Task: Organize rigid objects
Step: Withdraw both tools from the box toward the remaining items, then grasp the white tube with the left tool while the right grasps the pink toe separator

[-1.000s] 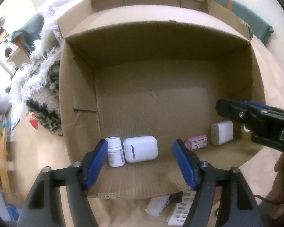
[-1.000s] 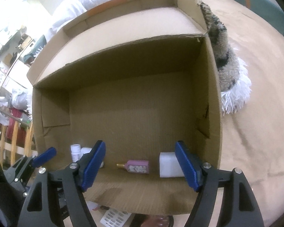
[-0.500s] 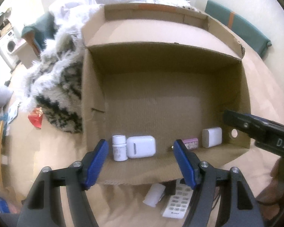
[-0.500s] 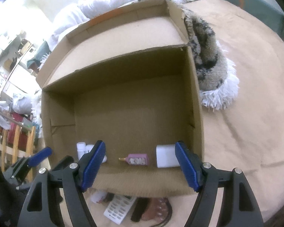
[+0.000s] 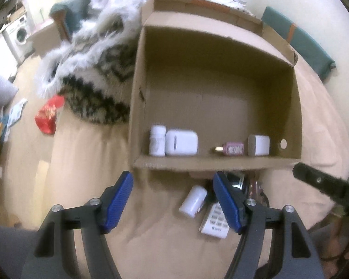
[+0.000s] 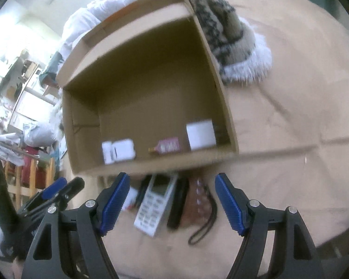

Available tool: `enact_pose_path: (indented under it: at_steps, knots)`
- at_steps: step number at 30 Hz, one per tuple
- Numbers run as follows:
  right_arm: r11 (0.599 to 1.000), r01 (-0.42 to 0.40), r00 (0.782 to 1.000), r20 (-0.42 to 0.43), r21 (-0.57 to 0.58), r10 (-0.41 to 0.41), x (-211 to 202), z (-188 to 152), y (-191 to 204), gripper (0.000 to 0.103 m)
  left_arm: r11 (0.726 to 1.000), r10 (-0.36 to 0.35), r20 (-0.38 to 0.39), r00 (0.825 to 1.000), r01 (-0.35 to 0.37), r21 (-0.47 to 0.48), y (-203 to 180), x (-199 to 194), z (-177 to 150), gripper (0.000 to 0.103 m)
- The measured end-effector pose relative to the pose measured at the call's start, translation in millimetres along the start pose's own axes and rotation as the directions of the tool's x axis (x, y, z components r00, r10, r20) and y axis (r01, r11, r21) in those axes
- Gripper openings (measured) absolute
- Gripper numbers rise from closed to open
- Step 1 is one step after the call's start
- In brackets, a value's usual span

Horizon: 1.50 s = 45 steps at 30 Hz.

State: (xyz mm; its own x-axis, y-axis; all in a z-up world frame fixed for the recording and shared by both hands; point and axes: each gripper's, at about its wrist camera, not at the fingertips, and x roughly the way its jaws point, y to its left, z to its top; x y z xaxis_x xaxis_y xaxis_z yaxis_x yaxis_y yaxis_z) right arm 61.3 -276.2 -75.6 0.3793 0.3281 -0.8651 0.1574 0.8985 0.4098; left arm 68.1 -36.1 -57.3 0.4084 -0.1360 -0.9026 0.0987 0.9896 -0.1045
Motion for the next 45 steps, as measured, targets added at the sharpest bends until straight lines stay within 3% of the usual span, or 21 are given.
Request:
enact_pose_path:
  at_steps: [9, 13, 16, 19, 24, 27, 29, 31, 33, 35, 37, 40, 45]
  knots:
    - [1.000, 0.021, 0.999, -0.036, 0.004, -0.021, 9.7, -25.9, -4.4, 0.080, 1.000, 0.013, -0.062, 0.998, -0.013, -0.006, 2.6, 15.5, -20.7, 0.069]
    - [0.999, 0.035, 0.998, -0.046, 0.007, -0.035, 17.3, -21.8, -5.4, 0.080, 0.999, -0.026, -0.149, 0.989, 0.029, 0.017, -5.3, 36.2, -28.1, 0.069]
    - [0.999, 0.040, 0.997, -0.063, 0.014, -0.039, 23.5, -20.6, -7.5, 0.080, 0.999, -0.008, -0.176, 0.984, 0.013, 0.030, -8.9, 51.3, -28.8, 0.067]
    - [0.999, 0.043, 0.997, -0.072, 0.013, -0.042, 27.9, -19.5, -8.7, 0.080, 0.999, -0.025, -0.198, 0.980, 0.034, 0.040, -10.9, 66.4, -24.2, 0.049]
    - [0.999, 0.040, 0.996, -0.083, 0.030, -0.037, 29.8, -19.2, -11.4, 0.080, 0.995, -0.067, -0.253, 0.965, 0.085, 0.061, -16.8, 86.9, -19.5, 0.046]
    - [0.998, 0.033, 0.995, -0.097, 0.048, -0.028, 32.4, -17.7, -18.7, 0.080, 0.993, -0.086, -0.307, 0.948, 0.105, 0.047, -15.5, 98.5, -23.0, 0.034]
    - [0.995, 0.085, 0.990, -0.115, 0.055, -0.078, 39.7, -15.7, -27.3, 0.080, 0.993, -0.092, -0.338, 0.937, 0.112, 0.040, -15.7, 103.5, -27.4, 0.032]
    - [0.991, 0.097, 0.986, -0.144, 0.092, -0.083, 49.4, -15.1, -40.2, 0.079, 0.991, -0.078, -0.341, 0.937, 0.110, 0.074, -19.9, 103.7, -30.1, 0.029]
    - [0.991, 0.075, 0.986, -0.156, 0.114, -0.057, 56.0, -15.2, -47.6, 0.069, 0.992, -0.078, -0.330, 0.941, 0.107, 0.072, -19.8, 100.7, -29.2, 0.025]
    - [0.991, 0.029, 0.986, -0.167, 0.129, -0.007, 60.6, -15.3, -50.1, 0.047, 0.994, -0.093, -0.318, 0.943, 0.108, 0.030, -12.2, 95.8, -26.9, 0.024]
    - [0.987, -0.040, 0.981, -0.182, 0.158, 0.069, 65.7, -15.8, -50.7, 0.039, 0.998, -0.064, -0.297, 0.953, 0.066, -0.001, -2.5, 89.5, -25.5, 0.024]
    - [0.991, -0.063, 0.979, -0.186, 0.121, 0.085, 67.4, -14.4, -41.1, 0.039, 1.000, -0.018, -0.282, 0.959, 0.014, -0.019, 7.1, 83.4, -25.0, 0.024]
    - [0.998, 0.023, 0.970, -0.242, 0.060, -0.008, 82.7, -18.0, -33.9, 0.038, 1.000, 0.006, -0.292, 0.956, -0.010, -0.011, 8.5, 82.8, -28.1, 0.024]
